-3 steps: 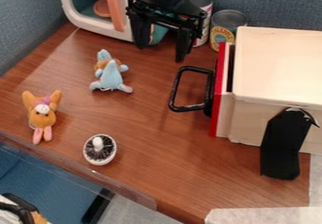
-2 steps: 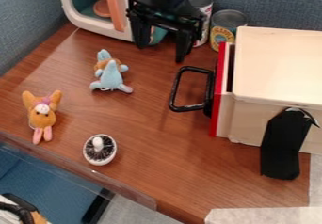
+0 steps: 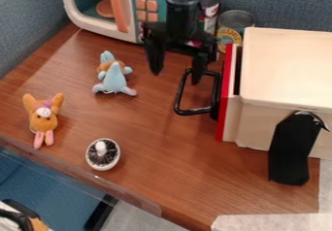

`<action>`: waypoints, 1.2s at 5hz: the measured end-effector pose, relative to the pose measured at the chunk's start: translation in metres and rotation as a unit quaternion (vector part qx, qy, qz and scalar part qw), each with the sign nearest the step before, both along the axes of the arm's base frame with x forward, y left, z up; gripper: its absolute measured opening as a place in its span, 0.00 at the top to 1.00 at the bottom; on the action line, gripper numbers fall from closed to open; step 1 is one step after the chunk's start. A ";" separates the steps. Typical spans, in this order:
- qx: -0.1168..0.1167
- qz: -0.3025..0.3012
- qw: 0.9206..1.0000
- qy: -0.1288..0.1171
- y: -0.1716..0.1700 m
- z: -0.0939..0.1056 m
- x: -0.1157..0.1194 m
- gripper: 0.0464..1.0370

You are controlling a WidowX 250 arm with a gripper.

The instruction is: Try to open the drawer

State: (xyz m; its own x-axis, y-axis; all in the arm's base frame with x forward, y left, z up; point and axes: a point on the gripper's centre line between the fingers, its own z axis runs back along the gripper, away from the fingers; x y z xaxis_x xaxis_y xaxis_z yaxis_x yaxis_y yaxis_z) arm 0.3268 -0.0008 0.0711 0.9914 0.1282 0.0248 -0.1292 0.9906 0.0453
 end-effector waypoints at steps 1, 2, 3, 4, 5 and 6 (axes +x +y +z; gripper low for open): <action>-0.005 0.027 1.000 -0.003 -0.002 -0.018 0.006 0.04; -0.008 0.043 0.999 -0.005 0.001 -0.032 0.011 0.04; -0.016 0.065 0.998 -0.020 0.011 -0.035 0.016 0.04; -0.036 0.088 0.995 -0.018 0.016 -0.043 0.015 0.06; -0.053 0.098 0.994 -0.011 0.012 -0.049 0.014 0.37; -0.074 0.092 0.993 -0.008 -0.005 -0.053 0.016 0.68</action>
